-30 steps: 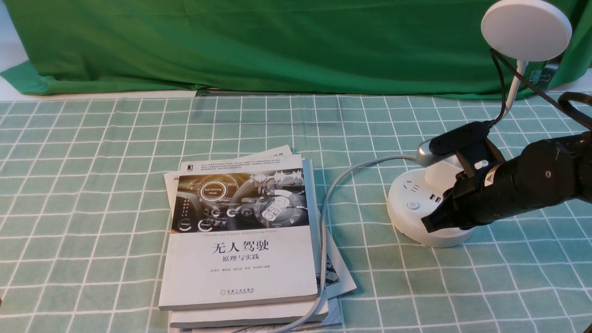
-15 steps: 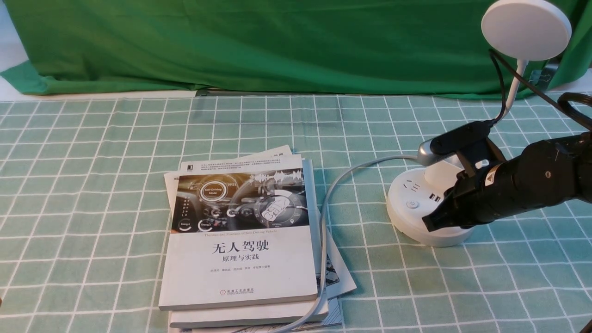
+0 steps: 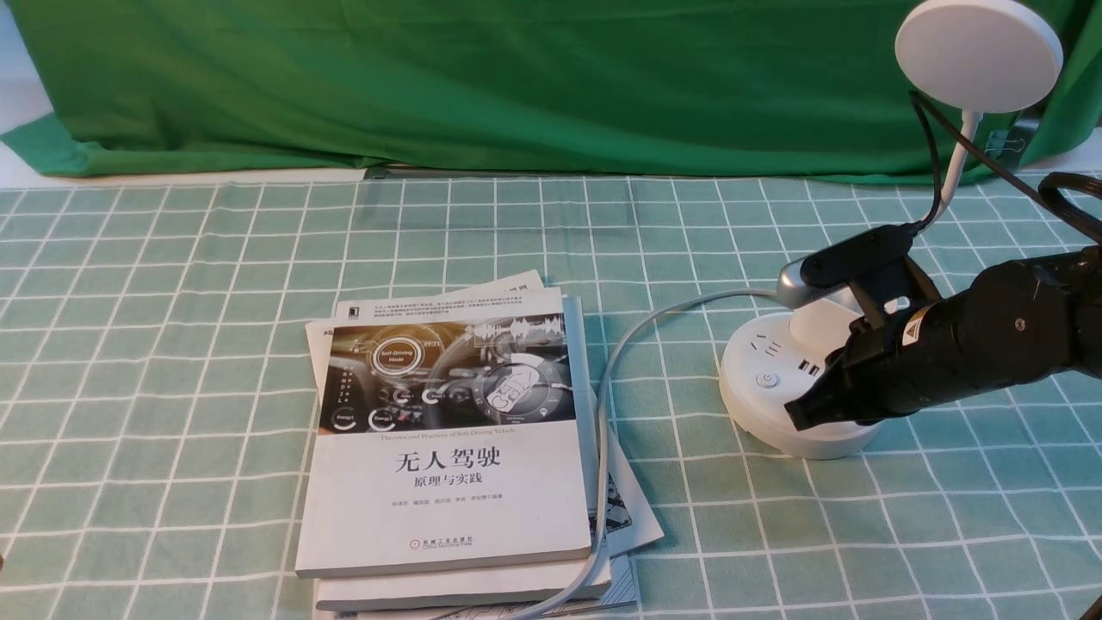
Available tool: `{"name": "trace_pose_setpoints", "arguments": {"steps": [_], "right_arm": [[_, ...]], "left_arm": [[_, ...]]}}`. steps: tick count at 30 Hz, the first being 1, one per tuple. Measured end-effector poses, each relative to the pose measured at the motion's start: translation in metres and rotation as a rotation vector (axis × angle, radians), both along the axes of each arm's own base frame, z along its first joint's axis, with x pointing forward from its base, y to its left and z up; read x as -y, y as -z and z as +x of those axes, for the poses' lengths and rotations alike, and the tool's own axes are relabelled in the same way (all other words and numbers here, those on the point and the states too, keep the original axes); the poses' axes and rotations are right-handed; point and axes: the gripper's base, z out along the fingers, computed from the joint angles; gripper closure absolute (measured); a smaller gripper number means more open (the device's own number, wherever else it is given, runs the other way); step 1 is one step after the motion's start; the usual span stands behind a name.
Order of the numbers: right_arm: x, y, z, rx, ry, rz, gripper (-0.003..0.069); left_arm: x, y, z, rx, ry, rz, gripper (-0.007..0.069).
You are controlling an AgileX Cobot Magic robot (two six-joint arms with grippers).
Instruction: Turn on the table lamp.
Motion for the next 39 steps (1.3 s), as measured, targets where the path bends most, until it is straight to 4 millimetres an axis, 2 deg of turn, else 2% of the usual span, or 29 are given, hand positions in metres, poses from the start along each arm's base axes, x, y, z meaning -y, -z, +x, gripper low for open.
{"name": "trace_pose_setpoints", "arguments": {"steps": [18, 30, 34, 39], "right_arm": [[-0.002, 0.002, 0.000, -0.005, 0.000, 0.012, 0.0626], [-0.024, 0.017, 0.008, 0.023, -0.045, 0.016, 0.0622], [-0.023, 0.011, 0.008, 0.037, -0.045, 0.021, 0.0622], [-0.019, -0.008, -0.010, -0.002, -0.059, 0.017, 0.0622]], "left_arm": [[0.000, 0.000, 0.000, 0.000, 0.000, 0.000, 0.0603], [0.000, 0.000, 0.000, 0.000, 0.000, 0.000, 0.0603], [0.000, 0.000, 0.000, 0.000, 0.000, 0.000, 0.0603], [0.000, 0.000, 0.000, 0.000, 0.000, 0.000, 0.0603]]}}
